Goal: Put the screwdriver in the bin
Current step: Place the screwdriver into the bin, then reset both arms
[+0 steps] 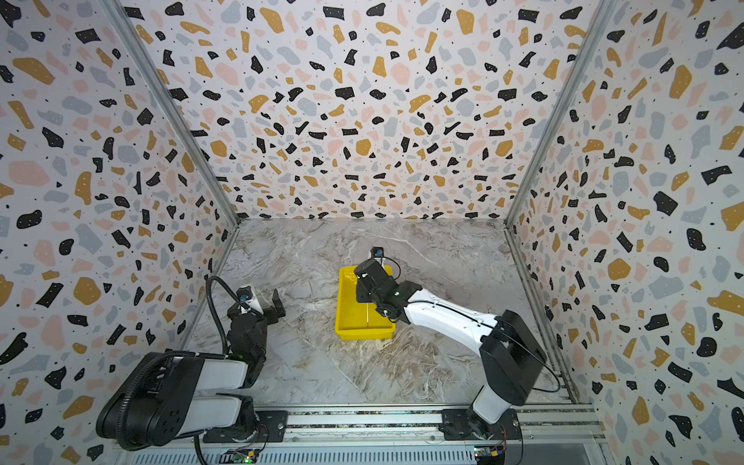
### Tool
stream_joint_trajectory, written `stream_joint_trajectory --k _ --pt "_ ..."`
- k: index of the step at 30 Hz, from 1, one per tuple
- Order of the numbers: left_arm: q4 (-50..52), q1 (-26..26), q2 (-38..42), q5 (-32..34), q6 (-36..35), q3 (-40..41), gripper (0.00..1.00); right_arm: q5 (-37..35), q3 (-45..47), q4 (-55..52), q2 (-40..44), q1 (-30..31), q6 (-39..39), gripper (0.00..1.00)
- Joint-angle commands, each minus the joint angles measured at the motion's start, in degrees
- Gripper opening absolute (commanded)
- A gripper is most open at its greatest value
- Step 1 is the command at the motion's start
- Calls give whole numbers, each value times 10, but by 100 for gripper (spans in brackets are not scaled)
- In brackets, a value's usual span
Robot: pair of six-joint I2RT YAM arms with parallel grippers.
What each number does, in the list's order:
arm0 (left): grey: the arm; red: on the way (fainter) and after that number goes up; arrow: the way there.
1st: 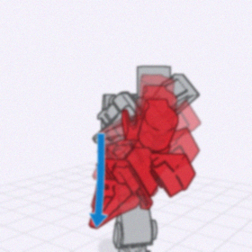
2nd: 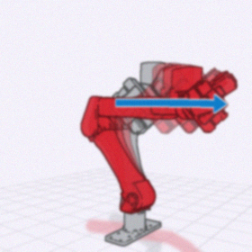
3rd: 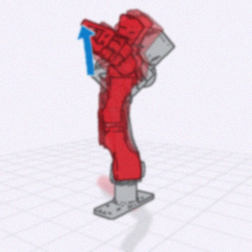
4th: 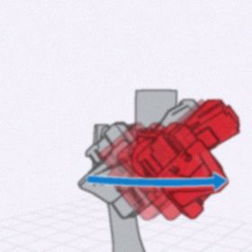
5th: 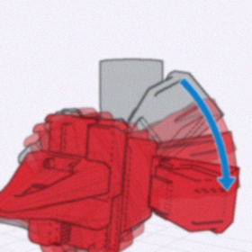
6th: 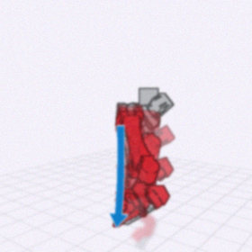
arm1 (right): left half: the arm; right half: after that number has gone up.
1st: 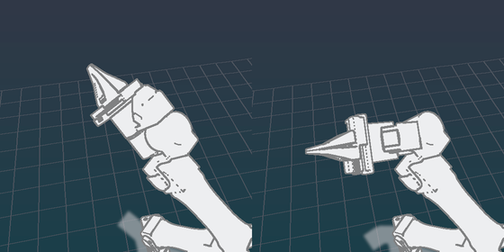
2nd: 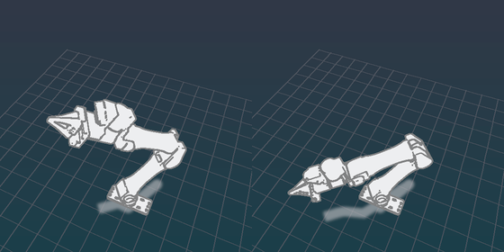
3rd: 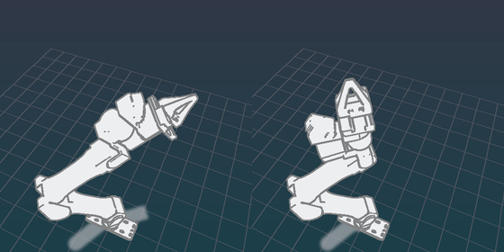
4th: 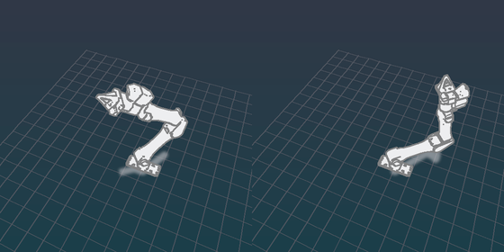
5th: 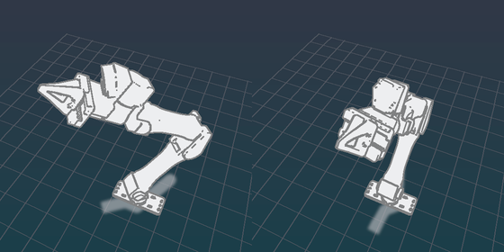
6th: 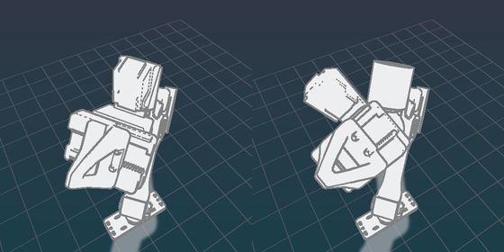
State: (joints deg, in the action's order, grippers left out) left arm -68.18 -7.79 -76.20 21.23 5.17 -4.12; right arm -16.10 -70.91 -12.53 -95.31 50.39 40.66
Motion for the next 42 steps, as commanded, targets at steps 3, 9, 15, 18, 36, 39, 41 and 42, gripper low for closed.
stream_joint_trajectory --k 3,9,15,18,36,39,41,42 --pt "-21 -2 5 -3 -6 -10 100 4 -85 -66 -75 5 6 24" --pt "-21 -2 5 -2 -6 -10 100 33 -118 -83 -125 -1 -14 27" --pt "-21 -2 5 -3 -6 -10 100 49 -125 -89 -126 -12 -18 41" --pt "-21 -2 5 -2 -6 -10 100 53 -127 -85 -116 -14 -30 66" --pt "-21 -2 5 -2 -6 -10 100 -197 153 48 194 -207 -199 99" --pt "-21 -2 5 -3 -7 -10 100 -302 335 292 235 -238 -321 99" --pt "-21 -2 5 -3 -6 -10 100 -295 454 456 249 -253 -427 99" --pt "-21 -2 5 -2 -6 -10 100 -271 504 538 254 -257 -462 99"
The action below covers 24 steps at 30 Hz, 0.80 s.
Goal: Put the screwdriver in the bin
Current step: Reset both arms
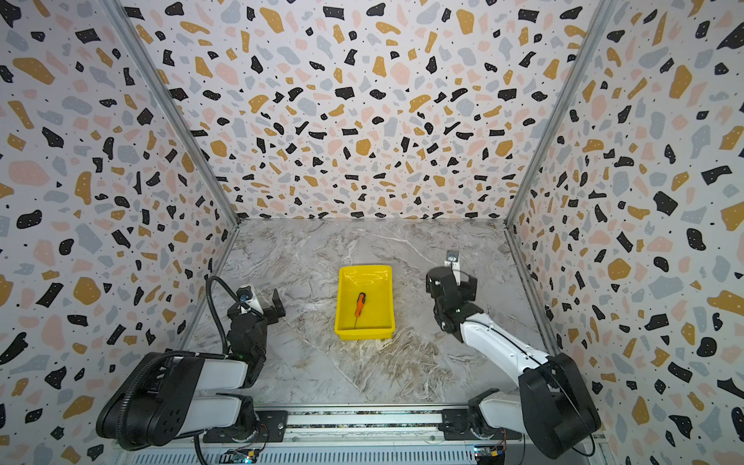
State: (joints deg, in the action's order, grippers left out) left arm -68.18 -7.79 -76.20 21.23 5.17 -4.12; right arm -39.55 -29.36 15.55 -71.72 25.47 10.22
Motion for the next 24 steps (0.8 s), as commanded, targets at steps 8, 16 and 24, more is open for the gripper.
stream_joint_trajectory --k 8,16,24 --pt "-21 -2 5 -3 -6 -10 100 131 221 499 7 -44 -172 99" --pt "-21 -2 5 -3 -6 -10 100 110 202 545 -47 -56 -164 99" --pt "-21 -2 6 -3 -6 -10 100 177 165 483 -63 -74 -169 99"
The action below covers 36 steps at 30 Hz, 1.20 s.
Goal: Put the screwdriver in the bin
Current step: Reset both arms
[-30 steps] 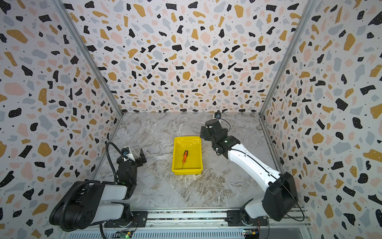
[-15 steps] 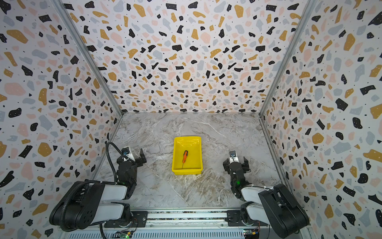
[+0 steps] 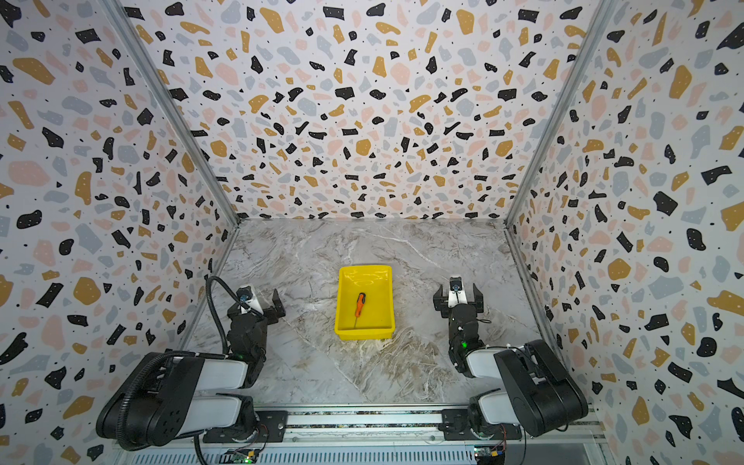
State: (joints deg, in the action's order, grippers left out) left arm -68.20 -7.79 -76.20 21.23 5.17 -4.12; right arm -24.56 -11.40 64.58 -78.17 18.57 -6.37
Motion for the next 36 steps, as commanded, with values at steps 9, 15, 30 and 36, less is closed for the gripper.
stream_joint_trajectory --k 9,15,30,36 --pt "-21 -2 5 -3 -6 -10 100 29 25 29 36 -24 17 99" --pt "-21 -2 5 -3 -6 -10 100 9 36 34 51 -48 51 99" --pt "-21 -2 5 -3 -6 -10 100 163 26 124 -66 -131 70 99" --pt "-21 -2 5 -3 -6 -10 100 248 3 85 -73 -131 36 99"
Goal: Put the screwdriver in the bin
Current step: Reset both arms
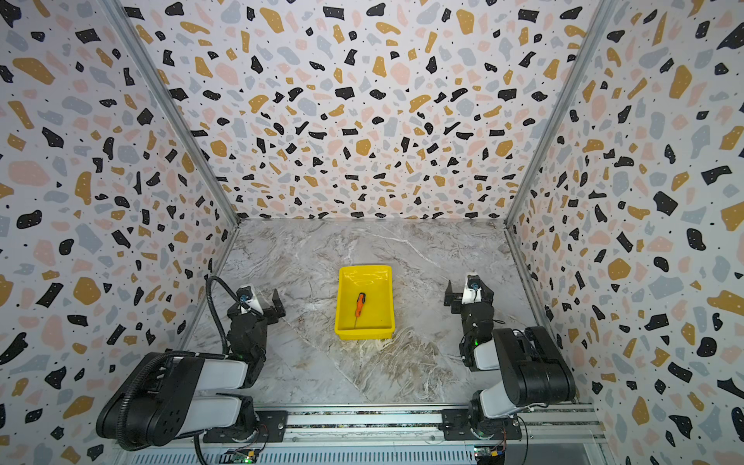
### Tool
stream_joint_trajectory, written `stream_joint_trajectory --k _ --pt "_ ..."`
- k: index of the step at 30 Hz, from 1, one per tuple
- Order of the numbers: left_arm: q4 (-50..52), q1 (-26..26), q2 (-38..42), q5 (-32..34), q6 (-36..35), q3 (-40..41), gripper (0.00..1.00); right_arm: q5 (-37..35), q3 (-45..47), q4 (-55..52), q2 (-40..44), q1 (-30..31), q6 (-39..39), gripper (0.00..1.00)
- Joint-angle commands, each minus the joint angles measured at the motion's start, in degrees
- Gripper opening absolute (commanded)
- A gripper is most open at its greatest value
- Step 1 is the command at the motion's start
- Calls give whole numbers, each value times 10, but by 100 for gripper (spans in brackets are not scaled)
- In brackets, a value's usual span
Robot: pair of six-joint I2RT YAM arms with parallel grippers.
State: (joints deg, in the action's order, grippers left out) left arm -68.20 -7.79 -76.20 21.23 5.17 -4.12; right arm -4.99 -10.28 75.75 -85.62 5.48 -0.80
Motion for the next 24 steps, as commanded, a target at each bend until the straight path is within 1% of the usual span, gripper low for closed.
stream_joint_trajectory --k 1,16,17,19,24 --pt "-21 -2 6 -3 -6 -10 100 60 -10 -35 3 -5 -18 99" --pt "-21 -2 5 -2 -6 -10 100 67 -14 -39 2 -10 -17 99" --pt "-21 -2 6 -2 -6 -10 100 71 -20 -47 -1 -13 -11 99" --pt "-21 -2 5 -3 -6 -10 100 110 -27 -59 -2 -35 -3 99" --pt "-21 -2 6 -3 -6 -10 100 82 -20 -51 3 -20 -11 99"
